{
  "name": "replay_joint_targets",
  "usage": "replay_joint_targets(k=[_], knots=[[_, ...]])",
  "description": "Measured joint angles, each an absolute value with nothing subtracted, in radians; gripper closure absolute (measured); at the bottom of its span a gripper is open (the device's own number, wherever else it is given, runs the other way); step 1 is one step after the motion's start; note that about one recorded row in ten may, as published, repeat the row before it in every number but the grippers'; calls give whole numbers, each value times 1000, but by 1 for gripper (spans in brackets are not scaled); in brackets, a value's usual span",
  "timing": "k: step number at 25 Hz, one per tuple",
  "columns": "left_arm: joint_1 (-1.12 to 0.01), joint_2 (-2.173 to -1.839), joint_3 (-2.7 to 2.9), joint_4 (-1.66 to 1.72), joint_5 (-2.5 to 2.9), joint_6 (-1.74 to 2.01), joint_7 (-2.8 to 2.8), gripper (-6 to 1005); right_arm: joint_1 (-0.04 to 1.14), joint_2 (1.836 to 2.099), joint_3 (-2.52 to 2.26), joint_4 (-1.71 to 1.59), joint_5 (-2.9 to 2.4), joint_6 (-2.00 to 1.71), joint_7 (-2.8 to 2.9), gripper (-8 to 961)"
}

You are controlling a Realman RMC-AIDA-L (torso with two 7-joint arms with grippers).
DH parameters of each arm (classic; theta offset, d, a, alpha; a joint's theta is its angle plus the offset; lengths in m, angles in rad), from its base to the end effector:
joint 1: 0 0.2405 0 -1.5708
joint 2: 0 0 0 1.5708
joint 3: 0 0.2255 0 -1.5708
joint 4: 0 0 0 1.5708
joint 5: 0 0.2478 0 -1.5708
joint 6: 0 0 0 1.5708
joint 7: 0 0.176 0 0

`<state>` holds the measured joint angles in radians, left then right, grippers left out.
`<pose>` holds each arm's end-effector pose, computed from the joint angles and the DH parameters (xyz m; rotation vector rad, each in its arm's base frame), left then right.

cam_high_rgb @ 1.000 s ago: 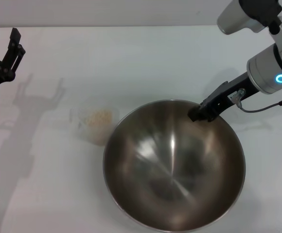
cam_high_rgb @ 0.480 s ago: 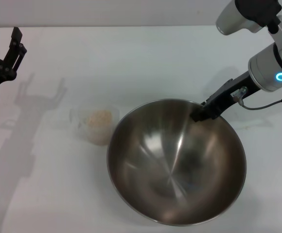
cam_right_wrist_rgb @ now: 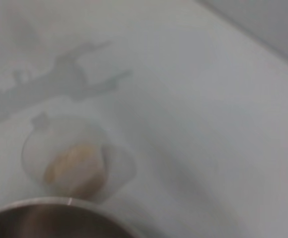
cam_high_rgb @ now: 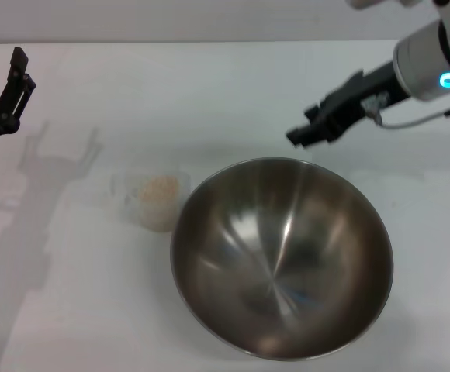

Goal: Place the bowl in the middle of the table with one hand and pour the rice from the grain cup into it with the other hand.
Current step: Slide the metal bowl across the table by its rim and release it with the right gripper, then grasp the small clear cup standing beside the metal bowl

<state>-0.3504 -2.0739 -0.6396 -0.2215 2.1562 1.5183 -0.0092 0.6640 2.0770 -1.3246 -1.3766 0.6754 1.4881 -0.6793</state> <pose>-0.2877 0.3264 -0.0085 -1.5319 -0.2382 -0.8648 0.1091 0.4037 -0.0023 -2.6733 0.7170 -0.2315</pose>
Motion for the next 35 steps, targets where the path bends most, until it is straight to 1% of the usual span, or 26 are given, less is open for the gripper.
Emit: replay_joint_targets(k=[5,8,12,16,20,26,29,35], knots=[[-341,-2073,-642,-221,2152,1529,-9,230,625,2077,-1378,-1489,662,1336,-723,486],[-337,-2073,-645,-219,2151,1530,-9,232,554,2080,-1478,-1556,622,1129,-762,486],[-334,-2072,-646,-218,2151,1526,-9,234,421,2087,-1653,-1590,528,726,-783,486],[-331,-2072,-646,-218,2150,1527,-9,236,294,2092,-1805,-1531,460,260,-779,486],[-328,-2071,-647,-218,2149,1528,-9,238,225,2092,-1917,-1388,473,-242,-733,486],[-317,-2074,-652,-224,2149,1523,-10,241,209,2091,-2034,-1031,479,-935,-454,486],[-301,-2075,-646,-233,2153,1532,-17,243,227,2089,-2042,-825,485,-1159,-244,486],[-255,-2075,-613,-271,2158,1555,-23,246,304,2081,-2031,-475,580,-1307,108,486]])
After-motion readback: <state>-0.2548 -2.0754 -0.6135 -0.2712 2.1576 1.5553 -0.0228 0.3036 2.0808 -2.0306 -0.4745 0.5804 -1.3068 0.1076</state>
